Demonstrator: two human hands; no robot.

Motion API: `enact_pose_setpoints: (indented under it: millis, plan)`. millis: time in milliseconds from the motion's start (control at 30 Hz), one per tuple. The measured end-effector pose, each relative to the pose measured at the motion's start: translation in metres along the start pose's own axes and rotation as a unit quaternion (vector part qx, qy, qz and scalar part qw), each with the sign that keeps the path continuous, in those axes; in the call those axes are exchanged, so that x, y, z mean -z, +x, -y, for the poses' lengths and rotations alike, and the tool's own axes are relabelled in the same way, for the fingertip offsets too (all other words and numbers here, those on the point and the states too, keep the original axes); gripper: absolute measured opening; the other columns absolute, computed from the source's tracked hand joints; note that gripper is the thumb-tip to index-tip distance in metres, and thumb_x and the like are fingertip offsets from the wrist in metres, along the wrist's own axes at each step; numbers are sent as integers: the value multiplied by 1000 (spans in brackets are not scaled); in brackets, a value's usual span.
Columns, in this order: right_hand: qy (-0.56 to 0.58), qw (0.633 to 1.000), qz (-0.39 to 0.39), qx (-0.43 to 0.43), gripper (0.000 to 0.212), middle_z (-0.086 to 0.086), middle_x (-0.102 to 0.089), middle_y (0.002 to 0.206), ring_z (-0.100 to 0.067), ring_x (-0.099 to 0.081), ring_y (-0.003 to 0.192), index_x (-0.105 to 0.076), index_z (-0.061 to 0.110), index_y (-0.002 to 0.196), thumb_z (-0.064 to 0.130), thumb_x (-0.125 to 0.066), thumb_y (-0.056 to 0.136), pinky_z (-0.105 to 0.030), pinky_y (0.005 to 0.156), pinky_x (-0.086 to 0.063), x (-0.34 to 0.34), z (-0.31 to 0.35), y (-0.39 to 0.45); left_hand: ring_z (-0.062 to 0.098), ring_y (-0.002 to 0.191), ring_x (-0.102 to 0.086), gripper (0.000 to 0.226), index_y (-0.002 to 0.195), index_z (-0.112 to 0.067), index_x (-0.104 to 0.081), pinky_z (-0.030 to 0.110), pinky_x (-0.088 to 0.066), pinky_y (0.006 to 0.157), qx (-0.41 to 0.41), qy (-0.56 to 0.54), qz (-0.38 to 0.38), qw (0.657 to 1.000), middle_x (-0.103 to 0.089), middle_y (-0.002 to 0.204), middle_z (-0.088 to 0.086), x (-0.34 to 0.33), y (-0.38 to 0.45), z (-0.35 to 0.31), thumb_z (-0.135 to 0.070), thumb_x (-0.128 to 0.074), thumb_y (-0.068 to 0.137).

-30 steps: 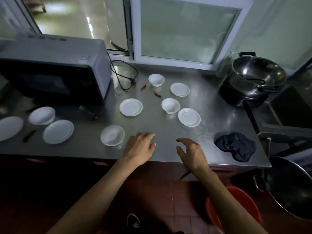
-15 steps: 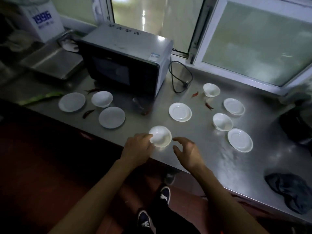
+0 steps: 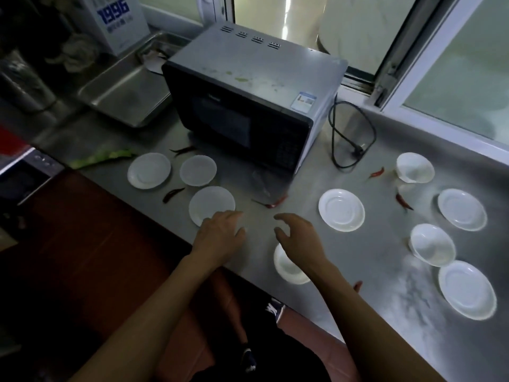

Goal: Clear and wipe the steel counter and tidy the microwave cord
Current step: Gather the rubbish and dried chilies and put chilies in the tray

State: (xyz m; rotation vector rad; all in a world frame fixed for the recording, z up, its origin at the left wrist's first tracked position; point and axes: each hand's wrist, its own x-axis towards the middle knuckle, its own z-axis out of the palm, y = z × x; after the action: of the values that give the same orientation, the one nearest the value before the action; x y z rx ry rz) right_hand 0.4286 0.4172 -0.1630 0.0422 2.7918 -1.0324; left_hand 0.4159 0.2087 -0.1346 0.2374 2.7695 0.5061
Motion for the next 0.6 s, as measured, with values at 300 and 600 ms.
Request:
enact_pose_setpoints:
  millis: [300, 600]
  plan:
    - [-25, 999, 46, 5, 39, -1, -63, 132, -24, -60, 116, -60, 21, 132, 26, -60, 93, -43, 100, -46, -14, 7, 76, 25, 136, -40, 47, 145, -19, -46, 39, -28, 109, 27, -36, -2, 999, -47, 149, 3, 13, 45, 21, -33, -51, 101]
    - [-60, 996, 28, -60, 43, -10, -61, 135, -34, -59, 117, -61, 16, 132, 18, -61, 89, -39, 96, -47, -37, 22, 147, 31, 107, -58, 49, 124, -13, -62, 44, -46, 86, -15, -45, 12, 999, -65, 120, 9, 20, 130, 69, -41, -38, 92]
